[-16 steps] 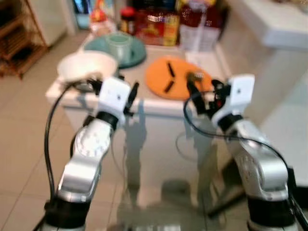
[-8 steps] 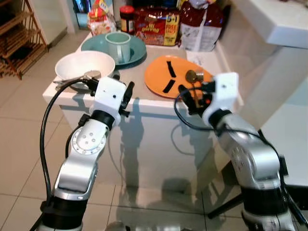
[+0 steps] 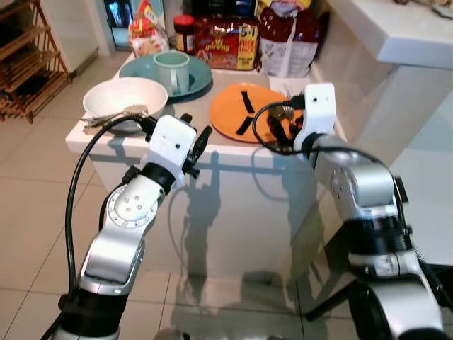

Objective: Setting the table

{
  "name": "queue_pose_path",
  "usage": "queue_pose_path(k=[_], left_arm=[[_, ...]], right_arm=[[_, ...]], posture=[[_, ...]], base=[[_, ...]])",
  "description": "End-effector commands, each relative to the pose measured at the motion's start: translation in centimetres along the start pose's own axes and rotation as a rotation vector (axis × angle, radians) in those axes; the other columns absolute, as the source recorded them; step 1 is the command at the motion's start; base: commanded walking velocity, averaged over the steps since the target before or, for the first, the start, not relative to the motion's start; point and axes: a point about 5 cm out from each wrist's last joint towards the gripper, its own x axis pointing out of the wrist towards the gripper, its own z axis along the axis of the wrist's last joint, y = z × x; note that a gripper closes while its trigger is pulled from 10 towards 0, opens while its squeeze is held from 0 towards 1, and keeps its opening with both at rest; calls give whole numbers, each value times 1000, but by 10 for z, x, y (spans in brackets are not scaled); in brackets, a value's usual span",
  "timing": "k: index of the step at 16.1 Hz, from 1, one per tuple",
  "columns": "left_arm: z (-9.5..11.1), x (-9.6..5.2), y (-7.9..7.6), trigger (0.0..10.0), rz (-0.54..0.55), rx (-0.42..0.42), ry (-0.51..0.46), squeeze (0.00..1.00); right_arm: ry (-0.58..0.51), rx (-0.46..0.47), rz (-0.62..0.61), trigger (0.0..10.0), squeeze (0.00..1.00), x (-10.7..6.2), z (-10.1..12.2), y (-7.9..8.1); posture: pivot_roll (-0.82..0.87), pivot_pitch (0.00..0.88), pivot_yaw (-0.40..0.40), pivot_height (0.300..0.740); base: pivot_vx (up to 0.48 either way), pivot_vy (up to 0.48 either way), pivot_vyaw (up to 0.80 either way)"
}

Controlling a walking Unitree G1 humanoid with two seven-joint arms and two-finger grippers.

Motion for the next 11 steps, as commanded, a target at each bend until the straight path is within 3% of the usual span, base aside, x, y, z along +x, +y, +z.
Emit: queue_pose_path(k=[1,8,11], left_arm=[[6,1,-1,10000,-19,19,-21,0],[7,-2,-1,10000,-48,25,-22,0],[7,-5,-7,10000,-143,-31,-9,0]], right_arm=[[15,0,-4,10000,0,5,1,-1],[69,15,-19,10000,0,24,5,4],[86,15,-31,10000,0,30,2,4]], posture=[[124,21,-46,740],[135,9,-47,740],[136,8,-41,740]], base=[[0,0,0],[0,0,0],[0,0,0]])
